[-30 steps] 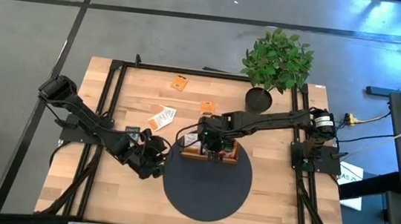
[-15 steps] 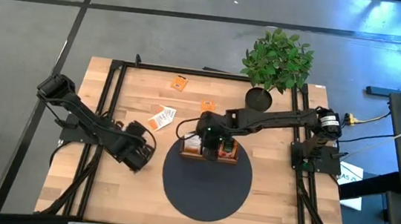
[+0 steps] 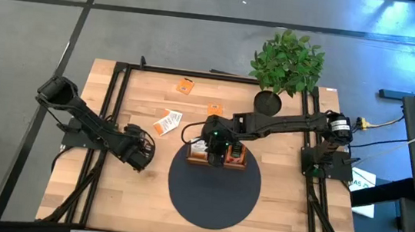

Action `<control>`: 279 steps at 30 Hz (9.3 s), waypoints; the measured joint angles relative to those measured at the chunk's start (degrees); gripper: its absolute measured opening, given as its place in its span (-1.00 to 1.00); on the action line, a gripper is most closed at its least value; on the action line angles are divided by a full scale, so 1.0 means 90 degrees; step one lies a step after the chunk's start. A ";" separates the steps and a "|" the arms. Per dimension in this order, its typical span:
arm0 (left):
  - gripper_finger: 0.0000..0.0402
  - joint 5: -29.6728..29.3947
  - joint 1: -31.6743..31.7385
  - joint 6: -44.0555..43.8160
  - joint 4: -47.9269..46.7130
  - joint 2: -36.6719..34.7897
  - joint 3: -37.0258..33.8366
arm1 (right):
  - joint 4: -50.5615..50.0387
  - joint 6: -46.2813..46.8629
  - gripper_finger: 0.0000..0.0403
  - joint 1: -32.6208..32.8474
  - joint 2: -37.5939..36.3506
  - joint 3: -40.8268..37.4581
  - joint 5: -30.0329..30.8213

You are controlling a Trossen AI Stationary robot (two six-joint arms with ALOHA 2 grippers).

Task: Pick & Place Tea
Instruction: Put the black tea bag into the middle section of the wooden organizer, then put the white tea bag into the left section of the wooden organizer

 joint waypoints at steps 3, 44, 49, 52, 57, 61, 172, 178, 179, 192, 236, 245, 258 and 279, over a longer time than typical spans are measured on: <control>-0.43 0.0018 0.0125 0.0170 -0.0005 0.0002 -0.0004 | -0.0002 0.0000 -0.51 0.0000 0.0000 -0.0002 0.0000; -0.43 -0.0351 -0.2732 0.5735 0.5801 0.1470 0.0199 | 0.4947 0.5352 -0.48 0.1484 0.2355 -0.0007 -0.0294; -0.43 -0.0510 -0.2619 0.6078 0.6075 0.1604 0.0197 | 0.5138 0.6006 -0.26 0.1611 0.2626 -0.0007 -0.0285; -0.42 -0.0525 -0.2623 0.6167 0.6361 0.1723 0.0198 | 0.5503 0.6377 -0.07 0.1658 0.2740 -0.0005 -0.0127; -0.44 -0.0693 -0.2680 0.5984 0.6769 0.1944 0.0204 | 0.5892 0.6492 0.18 0.1678 0.2824 -0.0005 0.0051; -0.44 -0.0843 -0.2646 0.5783 0.6948 0.2008 0.0204 | 0.5884 0.6488 0.25 0.1690 0.2827 -0.0005 0.0037; -0.42 -0.1362 -0.0161 0.6516 0.6379 -0.0266 0.0207 | -0.2627 -0.0874 -0.97 -0.0072 0.1021 0.1035 0.0277; -0.42 -0.1359 -0.0161 0.6516 0.6331 -0.0265 0.0207 | -0.2603 -0.0844 -0.97 -0.0073 0.1022 0.1035 0.0163; -0.42 -0.1357 -0.0161 0.6516 0.6311 -0.0265 0.0207 | -0.2603 -0.0838 -0.96 -0.0073 0.1022 0.1035 0.0163; -0.42 -0.1352 -0.0161 0.6516 0.6272 -0.0265 0.0207 | -0.2599 -0.0735 -0.96 -0.0072 0.1022 0.1035 0.0158; -0.42 -0.1379 0.0512 0.4540 0.3726 -0.0293 0.0212 | -0.2244 0.0023 -0.59 -0.0121 0.0062 0.1241 0.0333; -0.42 -0.1113 0.2022 0.4392 0.1755 -0.0770 0.0212 | -0.1817 0.0536 -0.60 0.0095 -0.0243 0.1231 0.0333; -0.42 -0.0330 0.3263 0.5377 0.2060 -0.0520 0.0212 | -0.1539 0.0657 -0.60 0.0218 -0.0202 0.1149 -0.0165; -0.42 0.0593 0.2224 0.5556 0.2454 0.0388 0.0246 | -0.1260 0.1345 -0.60 0.0278 -0.0083 0.1156 -0.0161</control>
